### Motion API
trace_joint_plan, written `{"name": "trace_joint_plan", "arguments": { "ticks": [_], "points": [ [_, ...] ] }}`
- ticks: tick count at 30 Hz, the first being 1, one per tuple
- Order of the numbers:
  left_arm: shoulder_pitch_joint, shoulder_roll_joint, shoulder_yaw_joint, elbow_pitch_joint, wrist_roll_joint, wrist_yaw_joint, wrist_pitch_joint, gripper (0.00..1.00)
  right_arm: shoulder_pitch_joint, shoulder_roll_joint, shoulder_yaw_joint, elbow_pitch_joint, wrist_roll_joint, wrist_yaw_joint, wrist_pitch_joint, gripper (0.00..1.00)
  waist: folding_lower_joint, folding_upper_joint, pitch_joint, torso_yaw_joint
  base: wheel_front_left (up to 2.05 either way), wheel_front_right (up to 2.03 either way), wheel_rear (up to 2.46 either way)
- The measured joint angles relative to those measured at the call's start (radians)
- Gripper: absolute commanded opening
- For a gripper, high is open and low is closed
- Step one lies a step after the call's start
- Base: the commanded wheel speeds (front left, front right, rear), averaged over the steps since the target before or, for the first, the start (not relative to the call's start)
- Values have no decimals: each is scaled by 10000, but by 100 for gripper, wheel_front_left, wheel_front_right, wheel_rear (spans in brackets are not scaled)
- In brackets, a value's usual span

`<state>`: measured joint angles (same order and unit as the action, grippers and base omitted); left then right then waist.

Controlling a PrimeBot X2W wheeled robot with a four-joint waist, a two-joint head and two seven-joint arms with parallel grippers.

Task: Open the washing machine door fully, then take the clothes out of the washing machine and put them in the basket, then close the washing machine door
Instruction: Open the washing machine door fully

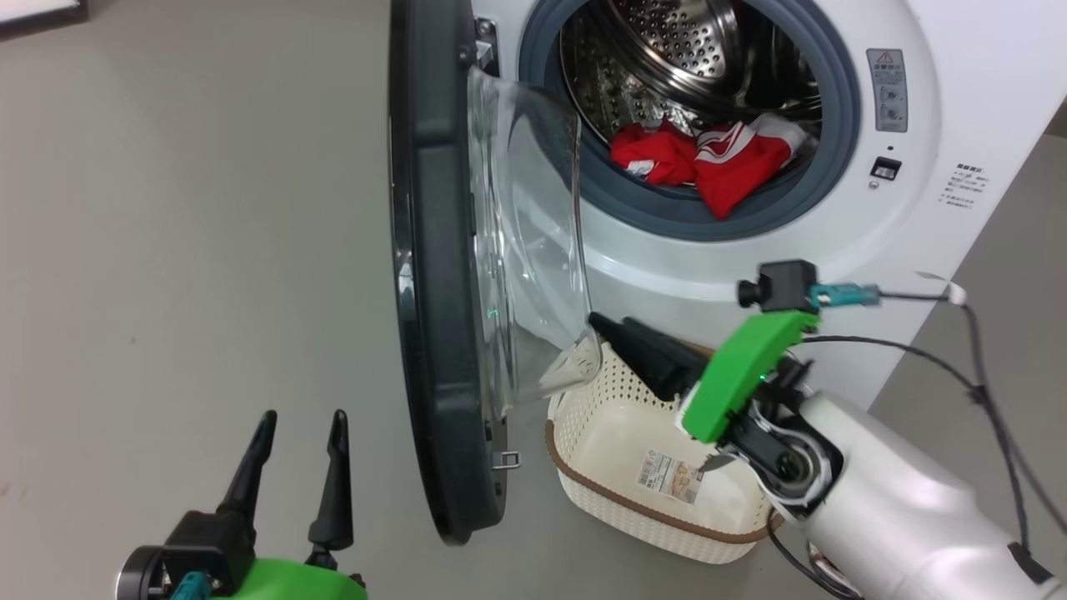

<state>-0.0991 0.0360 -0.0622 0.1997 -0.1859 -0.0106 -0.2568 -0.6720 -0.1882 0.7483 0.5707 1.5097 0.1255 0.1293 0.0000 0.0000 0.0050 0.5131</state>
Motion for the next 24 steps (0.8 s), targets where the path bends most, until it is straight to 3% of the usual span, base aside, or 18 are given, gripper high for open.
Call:
{"name": "trace_joint_plan", "arguments": {
  "ticks": [7,11,14,18,24],
  "points": [
    [37,0,215,98,33,-90,0,100,468,-318,610,635,-2368,2,-3248,100,0,0,-240,-107,0,0,0],
    [235,2,268,125,104,-144,0,100,662,-226,640,1542,-3856,2,-3764,100,0,0,-393,-179,0,0,0],
    [355,12,332,127,107,-163,0,100,936,90,-1200,1521,-5363,2,-3762,100,0,0,-460,-273,0,0,0],
    [356,23,345,104,190,-169,0,100,1946,577,-3561,688,-8230,2,-3824,100,0,0,-500,-329,0,0,0],
    [353,29,332,84,190,-176,0,100,3886,1271,-5733,-1016,-11411,2,-3845,100,0,0,-430,-286,0,0,0]
  ]
}}
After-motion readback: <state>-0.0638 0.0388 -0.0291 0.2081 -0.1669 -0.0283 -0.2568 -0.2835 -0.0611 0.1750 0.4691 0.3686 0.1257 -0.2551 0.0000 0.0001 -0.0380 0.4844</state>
